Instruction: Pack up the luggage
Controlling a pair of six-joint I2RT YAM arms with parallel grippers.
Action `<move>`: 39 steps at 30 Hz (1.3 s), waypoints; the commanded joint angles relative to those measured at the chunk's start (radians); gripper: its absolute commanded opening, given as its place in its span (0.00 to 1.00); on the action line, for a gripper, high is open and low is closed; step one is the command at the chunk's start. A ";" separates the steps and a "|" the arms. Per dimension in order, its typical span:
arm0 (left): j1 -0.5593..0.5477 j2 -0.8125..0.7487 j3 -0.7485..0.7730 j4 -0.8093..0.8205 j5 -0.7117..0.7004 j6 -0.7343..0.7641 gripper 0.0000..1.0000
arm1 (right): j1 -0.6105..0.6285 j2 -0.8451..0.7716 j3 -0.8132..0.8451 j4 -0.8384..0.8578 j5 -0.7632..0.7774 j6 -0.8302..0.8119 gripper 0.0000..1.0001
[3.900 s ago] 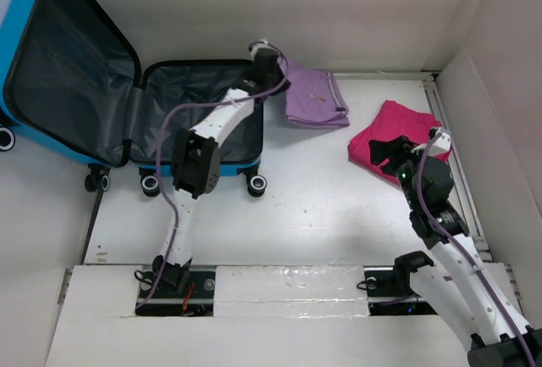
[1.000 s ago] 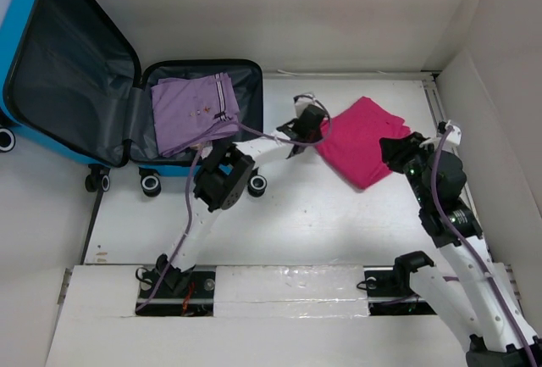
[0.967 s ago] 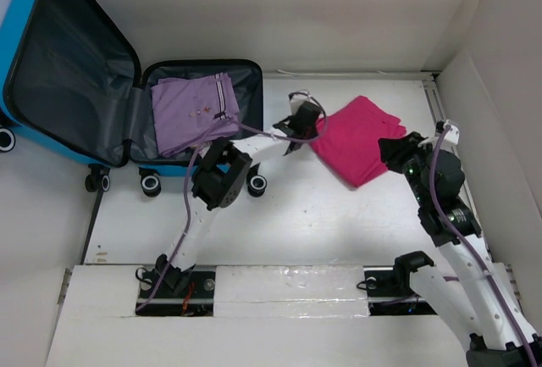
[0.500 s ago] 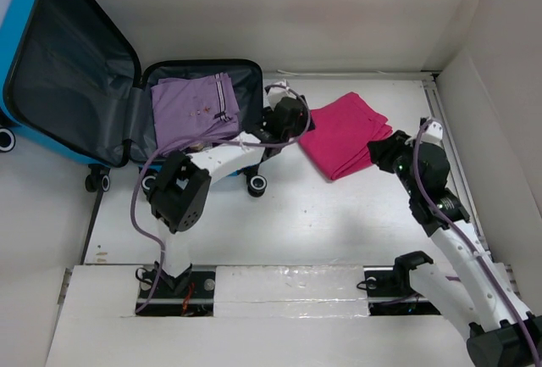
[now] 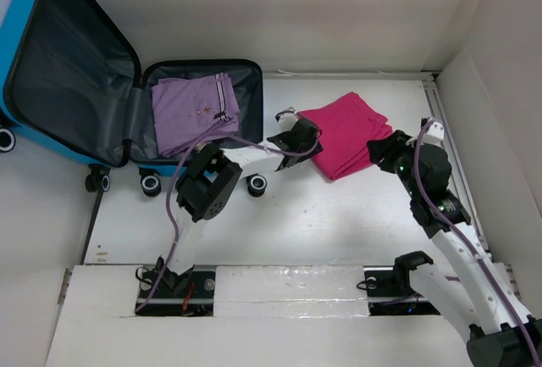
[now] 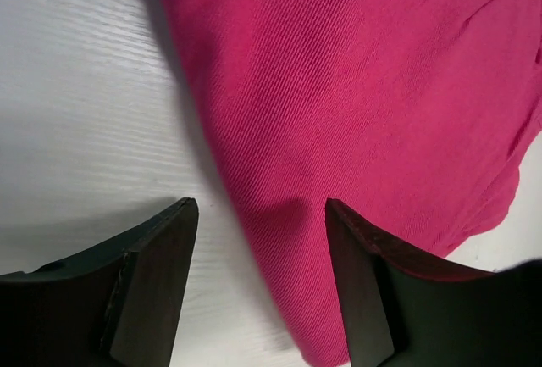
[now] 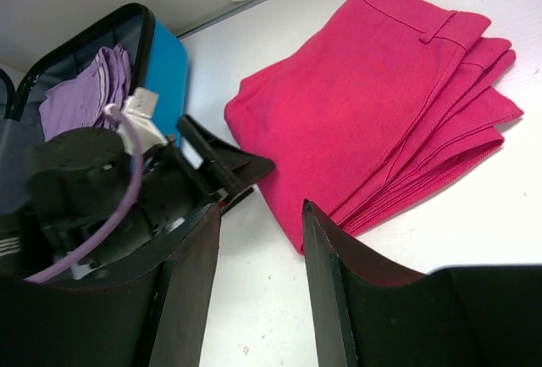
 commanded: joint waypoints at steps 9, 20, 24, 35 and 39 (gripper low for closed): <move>-0.002 0.147 0.130 -0.034 0.014 -0.010 0.16 | 0.004 -0.027 0.011 0.042 -0.041 -0.018 0.48; 0.128 0.029 0.413 -0.073 0.216 0.453 0.00 | 0.004 -0.016 0.020 0.095 -0.090 -0.008 0.47; 0.207 0.029 0.725 -0.334 0.276 0.668 0.00 | 0.004 -0.016 0.020 0.114 -0.112 -0.008 0.47; 0.722 -0.269 0.410 -0.299 0.384 0.748 0.00 | 0.013 -0.036 -0.041 0.154 -0.167 -0.008 0.47; 0.888 -0.271 0.270 -0.264 0.446 0.746 0.00 | 0.013 -0.036 -0.050 0.154 -0.178 -0.008 0.47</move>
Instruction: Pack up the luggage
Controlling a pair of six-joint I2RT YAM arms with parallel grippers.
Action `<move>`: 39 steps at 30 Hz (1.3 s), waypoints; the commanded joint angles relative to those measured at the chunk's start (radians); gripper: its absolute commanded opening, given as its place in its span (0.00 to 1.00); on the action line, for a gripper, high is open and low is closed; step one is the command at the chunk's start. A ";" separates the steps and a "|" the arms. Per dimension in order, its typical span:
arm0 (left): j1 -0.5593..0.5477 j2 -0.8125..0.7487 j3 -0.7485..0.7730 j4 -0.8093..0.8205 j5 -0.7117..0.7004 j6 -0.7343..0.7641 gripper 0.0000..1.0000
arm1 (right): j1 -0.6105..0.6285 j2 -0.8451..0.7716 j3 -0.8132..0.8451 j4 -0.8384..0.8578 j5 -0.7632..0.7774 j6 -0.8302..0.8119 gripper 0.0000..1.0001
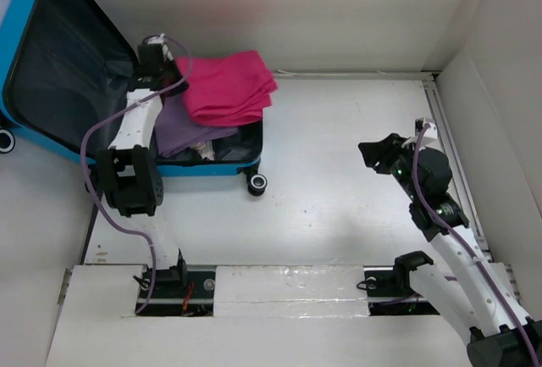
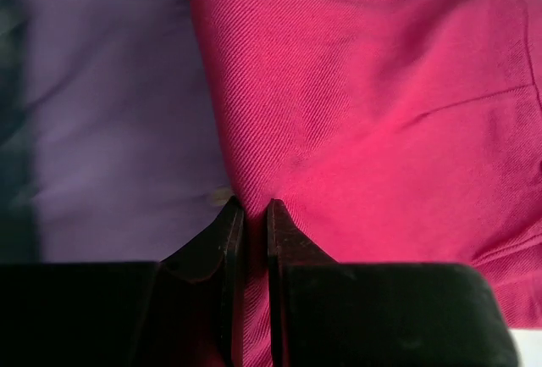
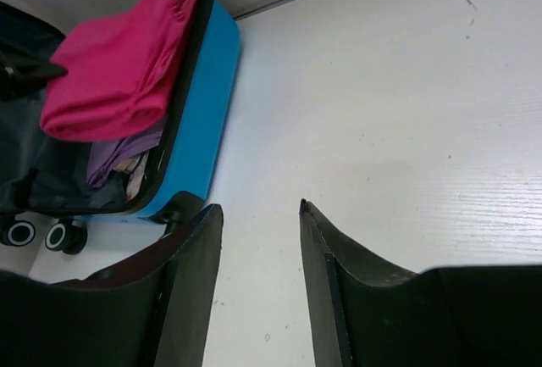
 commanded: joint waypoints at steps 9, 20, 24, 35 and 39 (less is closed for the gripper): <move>0.164 -0.063 -0.229 0.135 -0.106 -0.027 0.00 | 0.010 -0.019 -0.023 0.083 -0.055 0.006 0.47; 0.155 -0.325 -0.300 0.041 -0.505 -0.190 0.60 | 0.020 0.011 -0.032 0.123 -0.112 0.016 0.50; 0.114 -0.569 -0.402 0.063 -0.668 -0.190 0.62 | 0.032 0.051 -0.032 0.146 -0.156 0.016 0.50; 0.138 -0.968 -0.531 -0.041 -0.988 -0.150 0.63 | 0.187 0.114 -0.003 0.177 -0.230 -0.047 0.04; 0.195 -0.853 -0.485 -0.248 -1.149 -0.304 0.62 | 0.225 0.148 0.006 0.177 -0.221 -0.056 0.24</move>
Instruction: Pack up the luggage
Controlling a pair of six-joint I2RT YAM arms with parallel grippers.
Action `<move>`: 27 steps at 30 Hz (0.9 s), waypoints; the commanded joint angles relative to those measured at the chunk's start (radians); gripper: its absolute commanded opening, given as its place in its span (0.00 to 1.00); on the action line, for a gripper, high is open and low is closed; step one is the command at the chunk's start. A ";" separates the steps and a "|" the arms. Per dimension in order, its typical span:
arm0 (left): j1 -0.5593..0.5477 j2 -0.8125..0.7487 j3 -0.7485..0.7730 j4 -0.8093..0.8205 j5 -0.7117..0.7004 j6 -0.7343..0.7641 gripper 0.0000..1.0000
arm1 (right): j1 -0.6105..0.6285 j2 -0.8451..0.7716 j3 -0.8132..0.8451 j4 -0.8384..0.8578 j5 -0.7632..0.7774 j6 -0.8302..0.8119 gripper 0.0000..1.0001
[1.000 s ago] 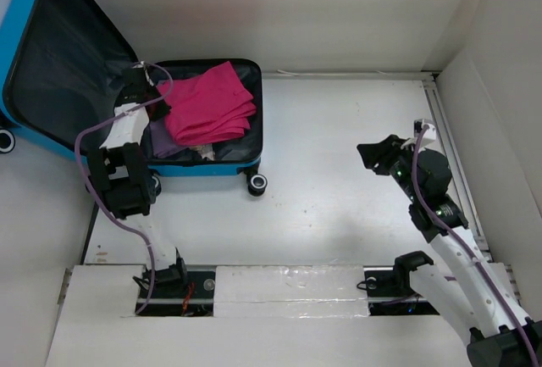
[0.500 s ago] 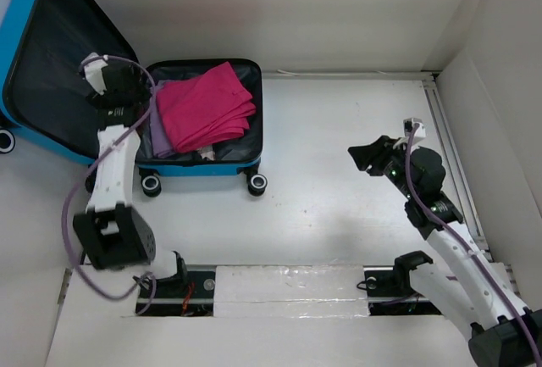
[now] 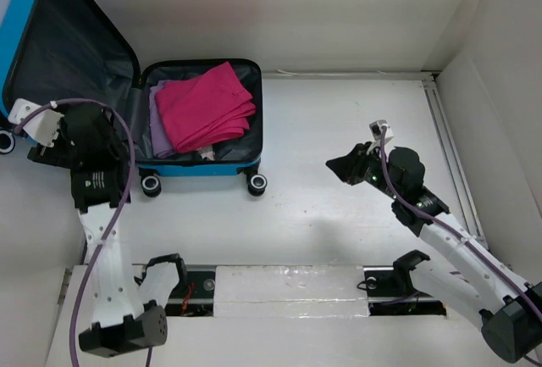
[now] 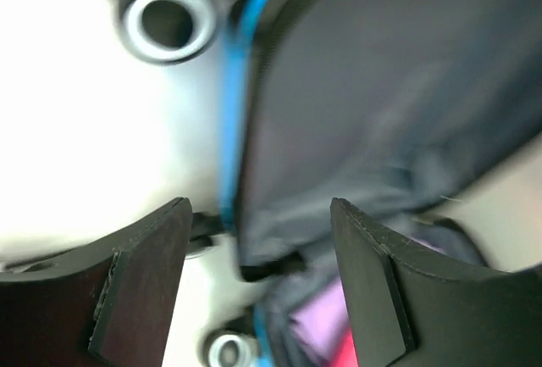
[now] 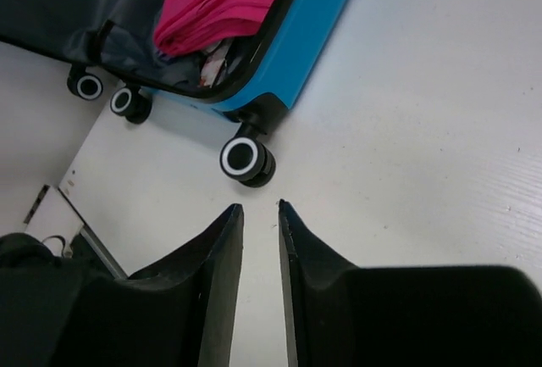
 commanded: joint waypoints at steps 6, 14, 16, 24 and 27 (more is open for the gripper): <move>0.080 0.120 -0.055 -0.041 -0.214 -0.010 0.68 | 0.098 0.094 0.077 0.048 0.001 -0.057 0.48; 0.150 0.310 0.141 -0.160 -0.242 -0.027 0.62 | 0.152 0.143 0.104 0.039 0.049 -0.076 0.50; 0.150 0.342 0.171 -0.141 -0.212 0.007 0.60 | 0.152 0.143 0.104 0.039 0.058 -0.085 0.50; 0.150 0.433 0.252 -0.105 -0.198 0.047 0.33 | 0.172 0.154 0.104 0.028 0.089 -0.085 0.50; 0.150 0.442 0.263 -0.105 -0.207 0.059 0.16 | 0.172 0.145 0.104 0.019 0.119 -0.085 0.50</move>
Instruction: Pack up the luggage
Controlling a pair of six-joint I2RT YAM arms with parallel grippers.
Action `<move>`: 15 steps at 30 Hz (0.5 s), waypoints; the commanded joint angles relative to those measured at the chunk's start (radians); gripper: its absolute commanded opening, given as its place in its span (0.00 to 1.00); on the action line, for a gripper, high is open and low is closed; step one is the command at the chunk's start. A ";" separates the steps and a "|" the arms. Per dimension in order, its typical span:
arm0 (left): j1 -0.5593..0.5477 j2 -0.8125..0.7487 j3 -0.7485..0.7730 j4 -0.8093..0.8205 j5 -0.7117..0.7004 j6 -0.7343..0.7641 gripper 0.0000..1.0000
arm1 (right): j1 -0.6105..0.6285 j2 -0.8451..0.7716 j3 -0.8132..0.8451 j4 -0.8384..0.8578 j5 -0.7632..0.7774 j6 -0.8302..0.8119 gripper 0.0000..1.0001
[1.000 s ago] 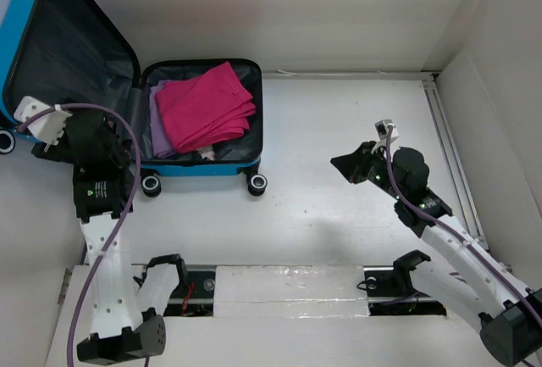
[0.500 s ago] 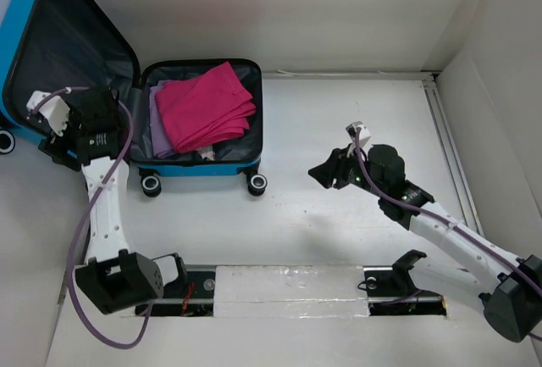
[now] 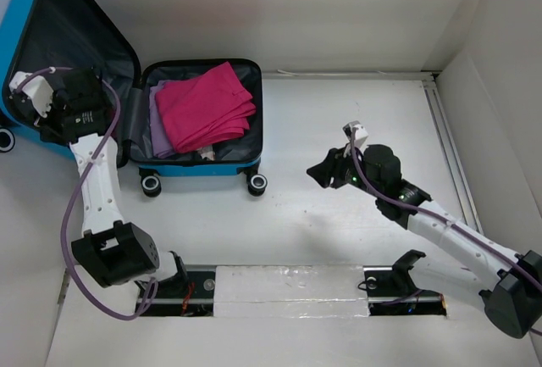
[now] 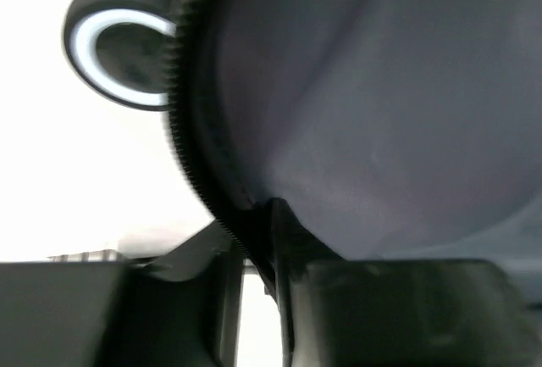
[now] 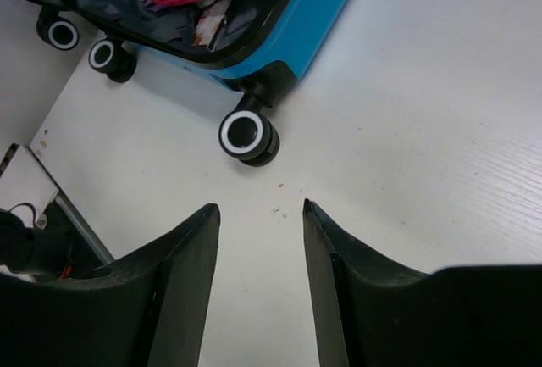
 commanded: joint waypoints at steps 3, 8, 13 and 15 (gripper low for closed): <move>0.000 0.006 0.035 0.021 -0.001 0.016 0.00 | 0.012 -0.012 0.054 -0.026 0.135 -0.015 0.50; -0.106 -0.068 0.003 0.091 0.064 0.062 0.00 | 0.012 -0.003 0.063 -0.026 0.161 -0.015 0.50; -0.570 -0.131 -0.054 0.165 -0.157 0.157 0.00 | 0.012 0.043 0.074 -0.026 0.161 -0.004 0.50; -0.805 -0.155 -0.113 0.206 -0.267 0.168 0.00 | 0.012 0.043 0.074 -0.026 0.182 0.005 0.50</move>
